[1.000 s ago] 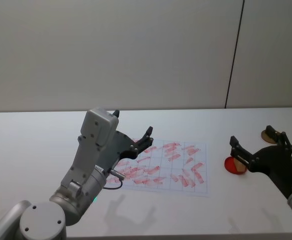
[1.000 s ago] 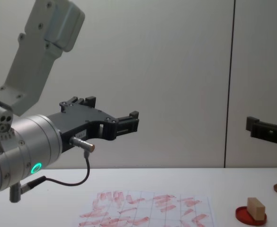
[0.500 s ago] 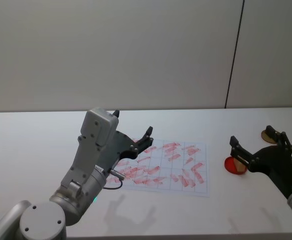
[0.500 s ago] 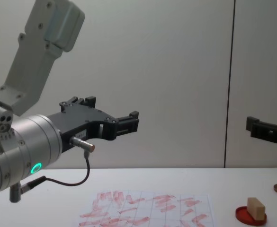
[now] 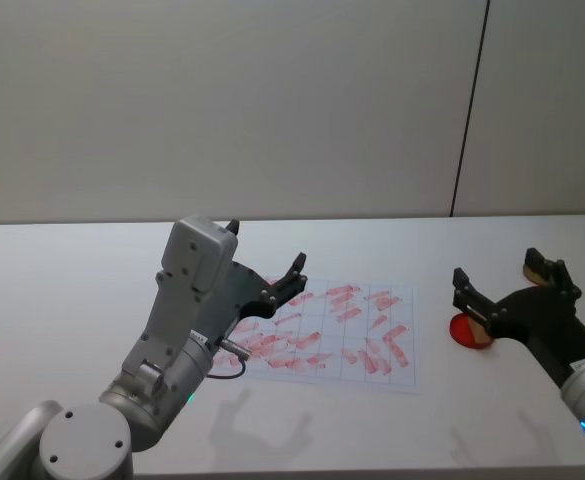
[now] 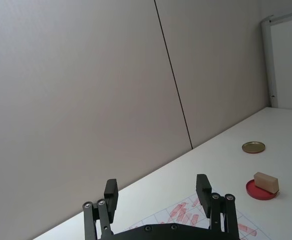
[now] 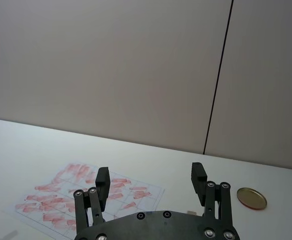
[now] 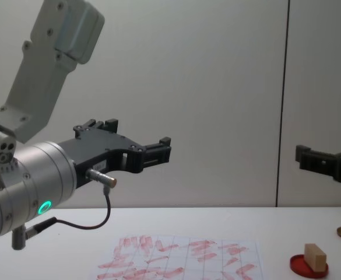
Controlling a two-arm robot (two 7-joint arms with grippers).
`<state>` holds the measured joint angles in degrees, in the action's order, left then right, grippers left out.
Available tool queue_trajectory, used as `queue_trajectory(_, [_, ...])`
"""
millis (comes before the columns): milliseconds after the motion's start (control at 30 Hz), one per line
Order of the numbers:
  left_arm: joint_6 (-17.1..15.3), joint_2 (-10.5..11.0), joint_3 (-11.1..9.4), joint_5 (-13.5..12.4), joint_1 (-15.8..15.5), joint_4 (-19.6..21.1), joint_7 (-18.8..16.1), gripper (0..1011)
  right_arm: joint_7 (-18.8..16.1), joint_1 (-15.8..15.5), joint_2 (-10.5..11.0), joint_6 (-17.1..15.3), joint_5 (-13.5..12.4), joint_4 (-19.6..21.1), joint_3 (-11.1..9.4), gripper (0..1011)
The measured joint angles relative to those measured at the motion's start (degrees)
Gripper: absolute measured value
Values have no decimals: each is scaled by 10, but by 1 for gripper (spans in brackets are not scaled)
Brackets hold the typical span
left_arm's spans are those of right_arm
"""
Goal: Use the one hand to pick up the stamp and affix it onto the A4 paper.
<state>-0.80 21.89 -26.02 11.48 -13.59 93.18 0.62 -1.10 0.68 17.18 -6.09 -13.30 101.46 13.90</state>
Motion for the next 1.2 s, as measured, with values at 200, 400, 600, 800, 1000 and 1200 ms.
queue_trajectory(200, [0, 0, 0, 0, 0, 0, 0, 993, 15, 16, -12, -27, 20, -13, 2, 1001])
queue_trajectory(400, [0, 0, 0, 0, 0, 0, 0, 993, 28, 41, -27, -53, 35, -38, 3, 1001])
queue_trajectory(600, [0, 0, 0, 0, 0, 0, 0, 993, 36, 74, -43, -77, 44, -74, 0, 1001])
queue_trajectory(800, [0, 0, 0, 0, 0, 0, 0, 993, 38, 106, -57, -94, 47, -113, -4, 1001])
queue_trajectory(1000, [0, 0, 0, 0, 0, 0, 0, 993, 38, 135, -68, -109, 47, -151, -8, 1001])
queue_trajectory(1200, [0, 0, 0, 0, 0, 0, 0, 993, 38, 162, -78, -121, 46, -192, -12, 1001])
